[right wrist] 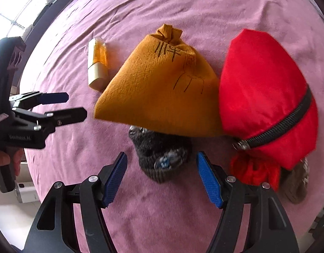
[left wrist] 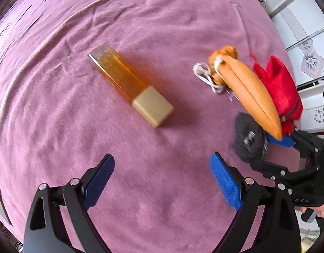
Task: Collect trash
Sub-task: 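Grasp the amber perfume bottle with the left tool while the right tool grasps the dark sock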
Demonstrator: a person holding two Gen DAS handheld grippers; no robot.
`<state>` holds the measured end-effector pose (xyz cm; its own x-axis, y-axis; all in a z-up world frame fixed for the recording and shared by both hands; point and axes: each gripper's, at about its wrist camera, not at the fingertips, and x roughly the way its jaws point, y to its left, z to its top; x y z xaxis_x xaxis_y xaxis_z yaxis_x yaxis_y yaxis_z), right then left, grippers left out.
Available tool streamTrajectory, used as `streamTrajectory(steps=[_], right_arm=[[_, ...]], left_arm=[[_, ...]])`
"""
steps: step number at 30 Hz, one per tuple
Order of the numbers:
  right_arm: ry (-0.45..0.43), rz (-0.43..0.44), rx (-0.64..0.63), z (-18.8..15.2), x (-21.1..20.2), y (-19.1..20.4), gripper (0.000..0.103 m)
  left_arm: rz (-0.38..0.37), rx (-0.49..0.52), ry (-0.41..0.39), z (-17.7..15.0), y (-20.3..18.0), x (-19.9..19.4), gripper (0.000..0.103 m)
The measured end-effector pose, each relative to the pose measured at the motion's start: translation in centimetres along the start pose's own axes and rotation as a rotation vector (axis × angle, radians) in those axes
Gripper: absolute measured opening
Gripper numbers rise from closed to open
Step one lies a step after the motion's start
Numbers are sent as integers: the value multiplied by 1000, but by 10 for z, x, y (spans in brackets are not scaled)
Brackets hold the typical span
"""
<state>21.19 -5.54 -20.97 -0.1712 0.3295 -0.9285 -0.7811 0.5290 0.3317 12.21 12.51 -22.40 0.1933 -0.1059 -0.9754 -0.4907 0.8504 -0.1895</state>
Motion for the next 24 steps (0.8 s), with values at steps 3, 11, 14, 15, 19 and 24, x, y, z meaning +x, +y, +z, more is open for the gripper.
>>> streamTrajectory(steps=[3, 11, 14, 15, 19, 24], right_arm=[[-3, 8, 13, 3, 3, -3, 66], [-2, 9, 41, 10, 1, -15, 39], [-7, 22, 35, 7, -5, -17, 36], [-7, 29, 32, 5, -7, -17, 35], [-5, 68, 23, -2, -10, -13, 35], [1, 72, 19, -5, -11, -8, 35]], left_arm=[[5, -18, -1, 13, 9, 4, 91], [21, -105, 0, 58, 29, 19, 91], [25, -138, 6, 73, 39, 25, 91], [26, -147, 9, 78, 41, 27, 91], [36, -171, 33, 100, 48, 35, 80], [119, -145, 64, 122, 45, 40, 50]])
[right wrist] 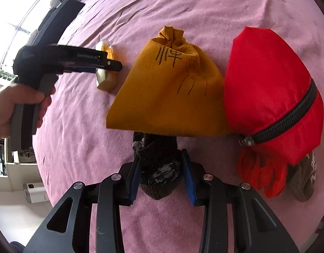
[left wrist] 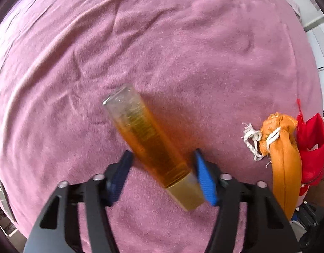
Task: Collect trash
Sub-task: 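Grasp the amber perfume bottle with the left tool while the right tool grasps the dark sock, then carry the perfume bottle and dark sock over the yellow bin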
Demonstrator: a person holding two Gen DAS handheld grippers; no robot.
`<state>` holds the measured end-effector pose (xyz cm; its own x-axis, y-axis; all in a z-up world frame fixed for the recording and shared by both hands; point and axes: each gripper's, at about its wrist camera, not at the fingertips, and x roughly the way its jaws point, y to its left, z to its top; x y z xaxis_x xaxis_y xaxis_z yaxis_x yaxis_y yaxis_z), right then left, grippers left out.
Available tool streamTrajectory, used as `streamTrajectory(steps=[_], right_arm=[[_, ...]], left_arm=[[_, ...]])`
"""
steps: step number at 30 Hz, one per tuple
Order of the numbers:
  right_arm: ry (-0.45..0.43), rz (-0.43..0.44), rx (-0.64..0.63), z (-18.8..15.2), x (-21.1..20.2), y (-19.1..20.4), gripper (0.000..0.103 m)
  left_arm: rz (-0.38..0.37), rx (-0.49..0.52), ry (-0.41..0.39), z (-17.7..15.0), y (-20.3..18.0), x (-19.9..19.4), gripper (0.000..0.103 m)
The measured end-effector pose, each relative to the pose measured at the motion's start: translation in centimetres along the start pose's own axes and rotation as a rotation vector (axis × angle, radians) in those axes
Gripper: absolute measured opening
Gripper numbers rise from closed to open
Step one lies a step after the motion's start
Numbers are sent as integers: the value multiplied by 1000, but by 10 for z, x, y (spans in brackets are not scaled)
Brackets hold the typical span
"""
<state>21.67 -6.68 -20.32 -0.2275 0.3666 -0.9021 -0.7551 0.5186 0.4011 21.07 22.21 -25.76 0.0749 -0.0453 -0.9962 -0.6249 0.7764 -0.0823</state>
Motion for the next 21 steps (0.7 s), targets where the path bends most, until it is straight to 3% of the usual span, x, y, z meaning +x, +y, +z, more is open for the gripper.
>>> streamTrajectory(steps=[5, 9, 21], right_arm=[[-2, 13, 5, -5, -6, 4, 35], [-6, 16, 4, -13, -13, 9, 35], [-25, 4, 59, -74, -48, 9, 35]], left_arm=[[-18, 32, -13, 2, -14, -6, 37], [-72, 76, -5, -21, -25, -14, 36], [-114, 214, 56, -115, -69, -35, 33]])
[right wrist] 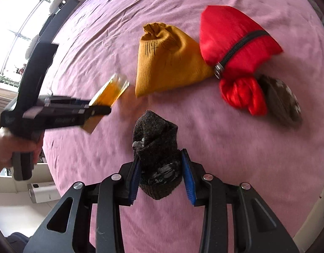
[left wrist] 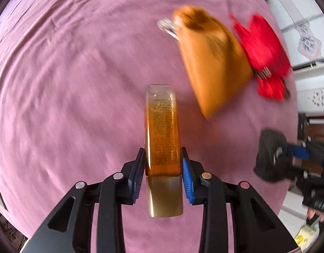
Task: Collect trash
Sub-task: 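Carry the perfume bottle and dark sock over the yellow bin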
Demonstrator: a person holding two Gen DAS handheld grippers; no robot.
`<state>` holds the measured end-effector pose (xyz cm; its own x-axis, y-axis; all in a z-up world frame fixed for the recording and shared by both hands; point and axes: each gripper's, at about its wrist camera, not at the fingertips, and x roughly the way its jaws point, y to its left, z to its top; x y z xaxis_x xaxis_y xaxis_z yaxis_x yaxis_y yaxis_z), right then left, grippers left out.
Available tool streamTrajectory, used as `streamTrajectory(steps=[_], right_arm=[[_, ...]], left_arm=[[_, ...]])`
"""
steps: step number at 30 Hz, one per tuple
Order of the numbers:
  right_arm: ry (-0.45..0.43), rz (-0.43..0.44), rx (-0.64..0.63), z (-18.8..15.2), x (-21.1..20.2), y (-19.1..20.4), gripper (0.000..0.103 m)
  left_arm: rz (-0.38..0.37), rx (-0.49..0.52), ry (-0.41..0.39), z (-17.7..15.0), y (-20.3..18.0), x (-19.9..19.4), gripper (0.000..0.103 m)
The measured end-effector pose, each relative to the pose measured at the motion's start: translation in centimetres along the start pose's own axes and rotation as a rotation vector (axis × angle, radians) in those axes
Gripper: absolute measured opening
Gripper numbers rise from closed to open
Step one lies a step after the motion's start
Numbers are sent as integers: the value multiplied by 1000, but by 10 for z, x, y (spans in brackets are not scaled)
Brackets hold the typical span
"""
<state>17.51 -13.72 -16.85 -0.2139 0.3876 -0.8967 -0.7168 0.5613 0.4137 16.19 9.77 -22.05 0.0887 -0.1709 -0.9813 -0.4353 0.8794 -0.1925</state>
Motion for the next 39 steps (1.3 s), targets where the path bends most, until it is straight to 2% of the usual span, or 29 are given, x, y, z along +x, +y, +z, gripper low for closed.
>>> streamTrajectory(steps=[9, 15, 17, 19, 20, 24, 26, 39], right_arm=[[-30, -32, 55, -63, -32, -10, 35], [-51, -60, 144, -113, -58, -38, 35], [-59, -72, 175, -130, -66, -46, 35], [-68, -83, 208, -147, -74, -58, 35], [-73, -89, 222, -155, -80, -63, 35], [-96, -106, 282, -191, -103, -93, 35], [-109, -117, 310, -208, -115, -107, 35], [-163, -175, 468, -295, -174, -206, 35]], left_arm=[[-78, 133, 32, -48, -76, -12, 33], [-114, 227, 52, -81, -141, -4, 33], [-125, 258, 56, -116, -163, 0, 33], [-133, 294, 61, -126, -183, 3, 33], [-138, 312, 63, -149, -190, 3, 33], [-153, 378, 73, -161, -235, 4, 33], [-160, 409, 77, -178, -256, 1, 33], [-197, 592, 131, -197, -412, 30, 33]])
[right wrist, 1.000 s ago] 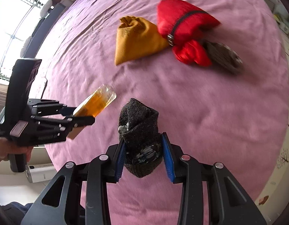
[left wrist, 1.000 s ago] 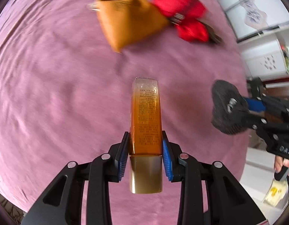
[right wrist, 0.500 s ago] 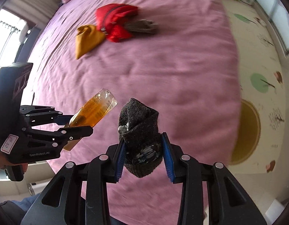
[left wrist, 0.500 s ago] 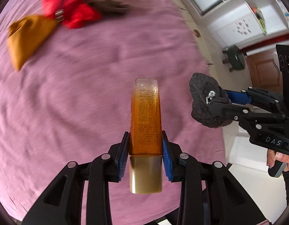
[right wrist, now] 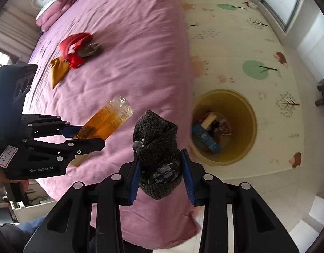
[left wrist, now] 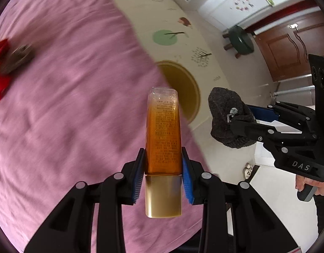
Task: Collect trash
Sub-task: 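Carry the perfume bottle and dark sock over the yellow bin, then open both tools to drop the bottle and sock into the bin, then move both open tools back over the pouches on the bed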
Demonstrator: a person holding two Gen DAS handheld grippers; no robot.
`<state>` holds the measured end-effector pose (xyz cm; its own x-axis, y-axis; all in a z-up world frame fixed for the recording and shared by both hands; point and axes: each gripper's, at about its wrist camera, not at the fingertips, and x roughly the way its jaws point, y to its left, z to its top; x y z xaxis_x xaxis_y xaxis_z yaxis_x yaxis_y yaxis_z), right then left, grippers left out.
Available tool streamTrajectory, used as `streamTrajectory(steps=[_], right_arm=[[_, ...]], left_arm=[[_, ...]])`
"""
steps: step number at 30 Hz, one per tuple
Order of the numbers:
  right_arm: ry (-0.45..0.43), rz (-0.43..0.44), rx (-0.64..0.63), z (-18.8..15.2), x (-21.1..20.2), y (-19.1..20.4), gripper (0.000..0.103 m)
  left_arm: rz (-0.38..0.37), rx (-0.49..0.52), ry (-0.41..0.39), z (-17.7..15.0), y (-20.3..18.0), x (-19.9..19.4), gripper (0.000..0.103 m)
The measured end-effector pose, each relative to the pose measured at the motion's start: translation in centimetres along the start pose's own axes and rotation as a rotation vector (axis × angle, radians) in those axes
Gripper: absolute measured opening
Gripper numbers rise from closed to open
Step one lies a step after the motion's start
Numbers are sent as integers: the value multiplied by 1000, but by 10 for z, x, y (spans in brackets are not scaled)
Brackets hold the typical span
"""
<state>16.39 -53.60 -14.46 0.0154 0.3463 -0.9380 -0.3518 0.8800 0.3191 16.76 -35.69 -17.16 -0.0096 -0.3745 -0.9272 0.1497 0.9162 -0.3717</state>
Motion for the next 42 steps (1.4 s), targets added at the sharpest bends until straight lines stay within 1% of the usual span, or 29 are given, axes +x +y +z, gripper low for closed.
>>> streamTrajectory(steps=[7, 11, 16, 20, 22, 23, 24, 25, 26, 27, 28, 30, 33, 42], right_arm=[[-15, -19, 57, -2, -12, -56, 35], [-20, -29, 73, 4, -14, -78, 35], [-42, -43, 85, 15, -20, -100, 36], [-62, -56, 89, 23, -27, -114, 36], [-72, -61, 92, 26, -31, -119, 38], [-83, -64, 96, 27, -34, -123, 43], [-91, -63, 101, 28, -37, -125, 45], [-92, -59, 105, 29, -38, -127, 48], [-99, -63, 111, 30, -41, -130, 55], [-105, -69, 114, 30, -43, -132, 58], [-110, -72, 117, 30, -45, -133, 58], [-112, -75, 123, 30, -46, -135, 58], [-110, -68, 125, 30, -46, -132, 58], [-99, -58, 80, 31, -43, -102, 58]], left_arm=[[-29, 47, 30, 34, -51, 26, 33], [-30, 69, 44, 54, -73, 38, 33], [-29, 98, 47, 77, -90, 45, 33], [-37, 106, 27, 93, -100, 41, 33], [-44, 112, 21, 99, -104, 40, 33], [-41, 116, 21, 101, -106, 40, 37], [-36, 121, 16, 103, -108, 39, 49], [-25, 125, 6, 104, -109, 37, 84], [-14, 124, -8, 105, -110, 35, 88], [-21, 122, -23, 106, -111, 32, 88], [-20, 123, -23, 107, -112, 31, 88], [6, 138, -24, 106, -114, 29, 88], [25, 160, -21, 103, -117, 27, 88], [27, 145, -28, 84, -107, 15, 88]])
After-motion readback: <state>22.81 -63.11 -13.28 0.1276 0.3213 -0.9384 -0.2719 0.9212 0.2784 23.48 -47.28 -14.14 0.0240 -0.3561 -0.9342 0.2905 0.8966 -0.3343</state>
